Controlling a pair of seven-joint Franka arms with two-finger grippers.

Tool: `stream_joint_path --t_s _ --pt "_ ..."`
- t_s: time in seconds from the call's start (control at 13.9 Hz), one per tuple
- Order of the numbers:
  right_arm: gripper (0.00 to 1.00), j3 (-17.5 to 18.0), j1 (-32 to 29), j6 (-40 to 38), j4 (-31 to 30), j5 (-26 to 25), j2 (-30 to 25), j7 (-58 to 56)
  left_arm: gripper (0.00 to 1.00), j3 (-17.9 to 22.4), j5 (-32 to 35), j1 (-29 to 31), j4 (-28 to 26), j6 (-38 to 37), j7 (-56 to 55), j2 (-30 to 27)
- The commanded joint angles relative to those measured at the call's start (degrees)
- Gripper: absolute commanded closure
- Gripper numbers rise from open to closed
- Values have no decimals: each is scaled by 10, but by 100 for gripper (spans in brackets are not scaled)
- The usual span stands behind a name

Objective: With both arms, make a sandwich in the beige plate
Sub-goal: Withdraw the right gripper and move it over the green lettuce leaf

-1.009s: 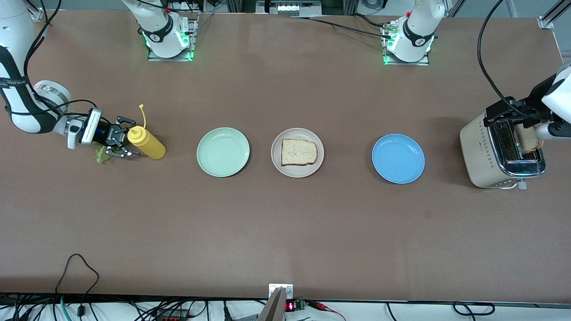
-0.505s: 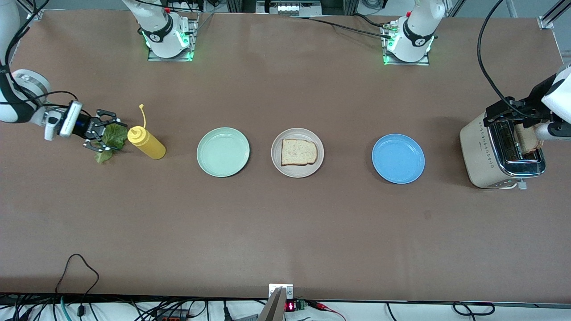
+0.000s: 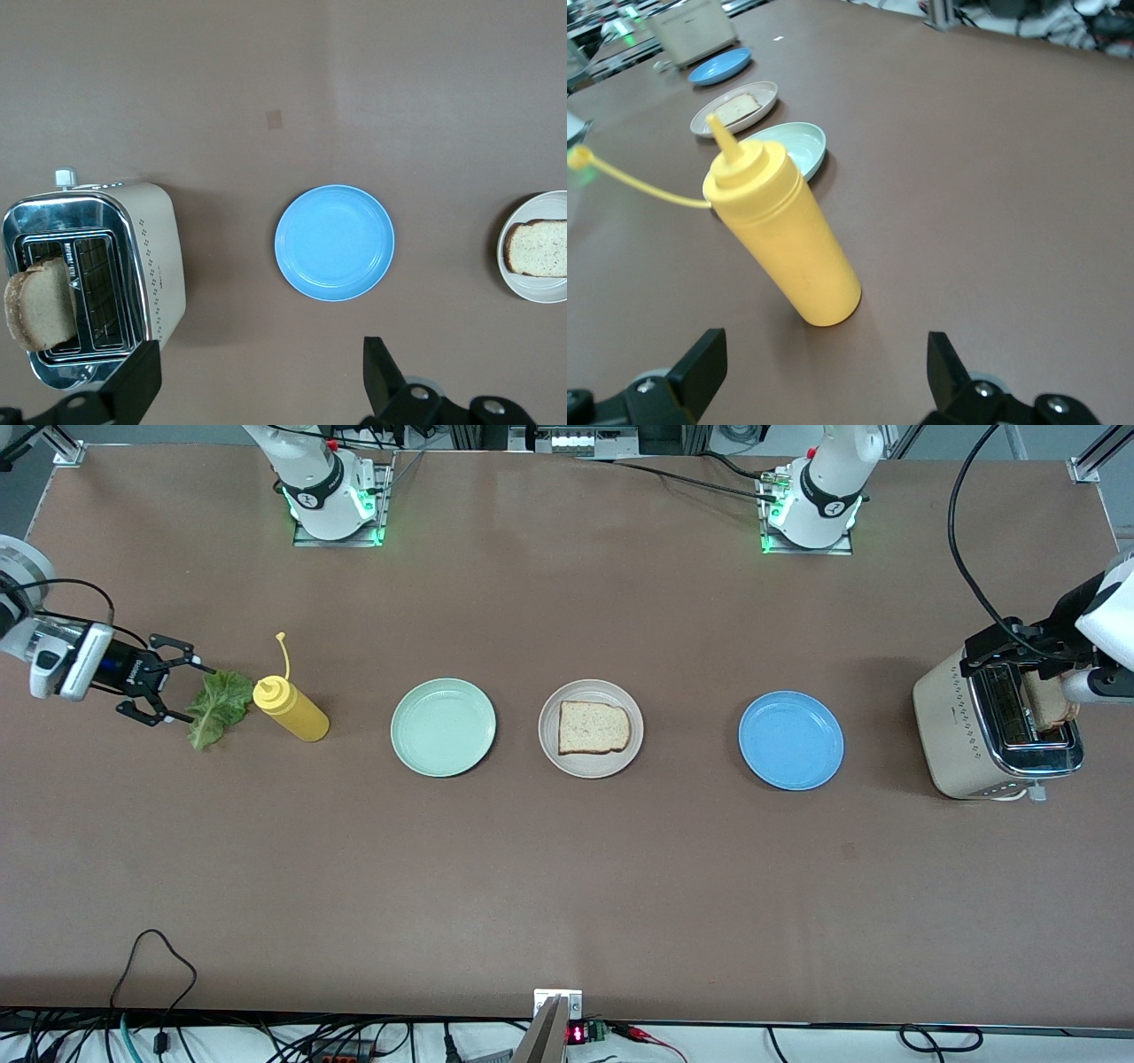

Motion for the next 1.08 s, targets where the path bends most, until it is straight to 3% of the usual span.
stream_joint_path --t_s 0.0,0.43,0.86,1.01 --pt "0 3 -1 8 3 -41 -37 119 0 -1 15 -1 -12 3 5 -11" --pt "0 7 16 16 53 -113 -62 378 0 -1 15 -1 -13 2 6 -11" --pt "0 10 88 75 86 -268 -95 689 0 -1 15 -1 -13 2 6 -11" --pt "0 26 92 77 95 -333 -94 806 0 -1 15 -1 -13 2 6 -11"
